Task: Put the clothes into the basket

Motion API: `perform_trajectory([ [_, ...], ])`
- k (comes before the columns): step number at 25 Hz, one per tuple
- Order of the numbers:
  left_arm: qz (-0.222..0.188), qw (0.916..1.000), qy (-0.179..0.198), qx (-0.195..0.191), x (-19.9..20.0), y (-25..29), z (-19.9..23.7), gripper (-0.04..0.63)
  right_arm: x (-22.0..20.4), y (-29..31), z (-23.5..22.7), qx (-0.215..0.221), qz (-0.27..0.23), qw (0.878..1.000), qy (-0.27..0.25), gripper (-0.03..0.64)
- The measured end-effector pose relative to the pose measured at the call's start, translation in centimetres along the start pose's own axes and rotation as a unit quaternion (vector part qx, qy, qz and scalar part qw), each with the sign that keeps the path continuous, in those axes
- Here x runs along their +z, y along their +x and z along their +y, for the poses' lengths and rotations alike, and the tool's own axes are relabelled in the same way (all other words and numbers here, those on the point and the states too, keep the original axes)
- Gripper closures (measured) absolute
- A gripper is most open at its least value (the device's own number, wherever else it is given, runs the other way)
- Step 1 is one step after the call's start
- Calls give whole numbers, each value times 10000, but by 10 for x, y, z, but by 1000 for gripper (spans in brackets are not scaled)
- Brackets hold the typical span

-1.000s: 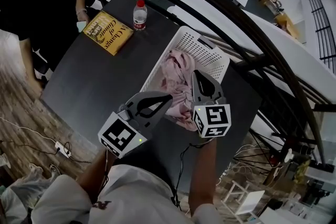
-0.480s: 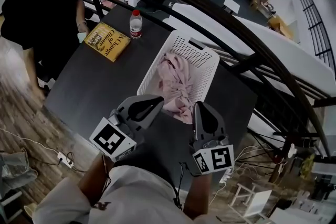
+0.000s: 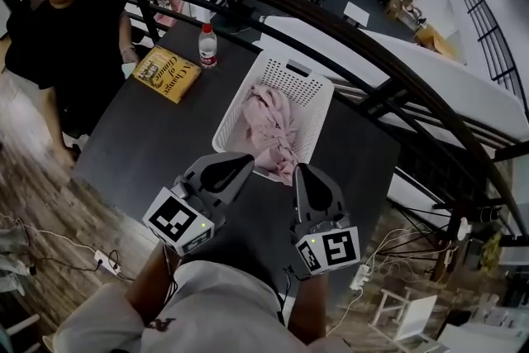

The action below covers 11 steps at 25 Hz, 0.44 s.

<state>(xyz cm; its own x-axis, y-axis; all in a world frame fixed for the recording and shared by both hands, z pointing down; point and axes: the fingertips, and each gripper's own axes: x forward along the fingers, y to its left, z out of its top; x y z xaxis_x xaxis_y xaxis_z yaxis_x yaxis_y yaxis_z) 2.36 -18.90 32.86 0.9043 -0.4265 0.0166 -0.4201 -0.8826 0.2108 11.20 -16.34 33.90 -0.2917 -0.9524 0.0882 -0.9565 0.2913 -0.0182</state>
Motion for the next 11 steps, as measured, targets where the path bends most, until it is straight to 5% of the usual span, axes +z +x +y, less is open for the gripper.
perform_trajectory([
  [11,38,10000,21,-24,-1,-3,1,592,1,3,8,61,48,9999,-72,598],
])
